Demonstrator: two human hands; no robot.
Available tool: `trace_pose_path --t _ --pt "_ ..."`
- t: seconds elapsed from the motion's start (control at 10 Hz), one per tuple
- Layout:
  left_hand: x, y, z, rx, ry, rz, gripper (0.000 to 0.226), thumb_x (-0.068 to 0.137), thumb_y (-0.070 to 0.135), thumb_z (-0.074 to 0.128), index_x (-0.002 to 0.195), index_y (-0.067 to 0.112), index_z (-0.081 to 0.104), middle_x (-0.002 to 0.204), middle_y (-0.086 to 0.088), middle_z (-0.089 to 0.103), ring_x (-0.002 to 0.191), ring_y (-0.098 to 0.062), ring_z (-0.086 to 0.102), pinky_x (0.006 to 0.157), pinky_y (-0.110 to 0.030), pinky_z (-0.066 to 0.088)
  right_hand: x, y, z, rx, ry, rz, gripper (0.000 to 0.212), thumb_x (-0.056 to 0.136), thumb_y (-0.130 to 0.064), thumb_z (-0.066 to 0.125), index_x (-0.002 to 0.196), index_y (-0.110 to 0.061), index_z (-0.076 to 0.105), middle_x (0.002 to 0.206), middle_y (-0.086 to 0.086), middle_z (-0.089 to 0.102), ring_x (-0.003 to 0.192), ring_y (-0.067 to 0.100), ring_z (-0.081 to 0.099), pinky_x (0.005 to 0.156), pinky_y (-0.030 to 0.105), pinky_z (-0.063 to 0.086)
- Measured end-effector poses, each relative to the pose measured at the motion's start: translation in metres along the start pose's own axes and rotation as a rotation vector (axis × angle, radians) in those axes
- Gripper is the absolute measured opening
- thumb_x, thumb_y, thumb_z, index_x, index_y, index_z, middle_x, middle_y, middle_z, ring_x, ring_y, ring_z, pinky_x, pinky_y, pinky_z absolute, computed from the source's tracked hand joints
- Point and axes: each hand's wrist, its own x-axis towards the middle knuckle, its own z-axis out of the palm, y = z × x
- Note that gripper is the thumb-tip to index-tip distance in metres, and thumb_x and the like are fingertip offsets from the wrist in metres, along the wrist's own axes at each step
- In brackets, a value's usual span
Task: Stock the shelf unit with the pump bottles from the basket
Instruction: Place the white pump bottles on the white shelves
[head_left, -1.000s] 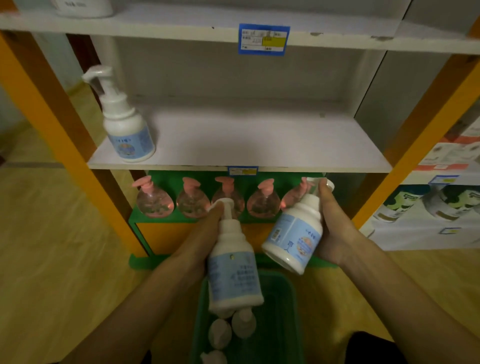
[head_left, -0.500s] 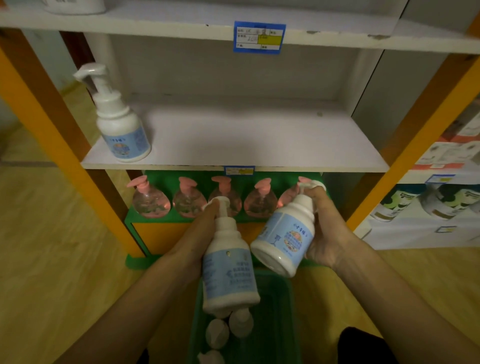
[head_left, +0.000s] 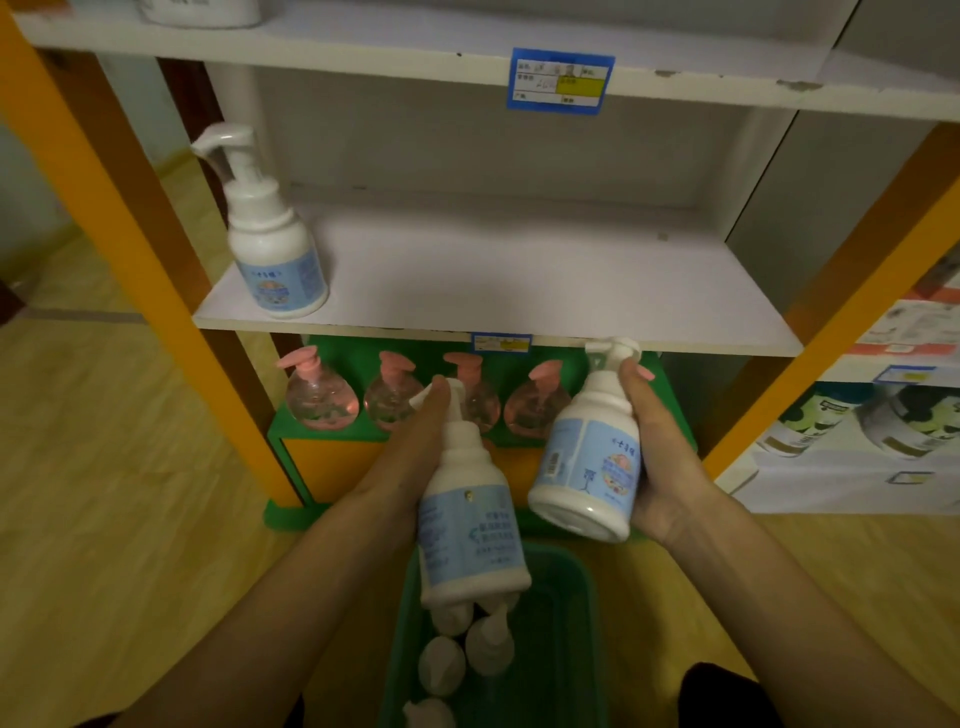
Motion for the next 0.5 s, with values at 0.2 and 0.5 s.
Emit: trace_pose_path --t 0.2,0.5 --pt "-0.01 0.01 -0.009 -0.054 -0.019 -0.008 0.049 0.091 0.056 0.043 0.116 0.016 0.054 0.091 -0.008 0.06 0.08 -0.023 0.06 0.081 -0.043 0.054 -0.005 0.007 0.021 -0.018 -0.038 -0.063 0.047 0.071 -0.061 0.069 0.087 -0.018 0.063 0.067 0.006 0.067 0.059 0.022 0.067 0.061 0.038 0.057" --pt "-0.012 0.037 -0.047 -0.236 0.08 0.101 0.035 0.086 0.058 0.052 0.086 0.023 0.058 0.059 -0.005 0.071 0.051 -0.018 0.069 0.044 -0.027 0.053 0.013 0.01 0.079 -0.147 -0.129 -0.333 0.062 0.064 -0.056 0.071 0.112 -0.02 0.056 0.085 0.009 0.071 0.076 0.024 0.07 0.076 0.044 0.058"
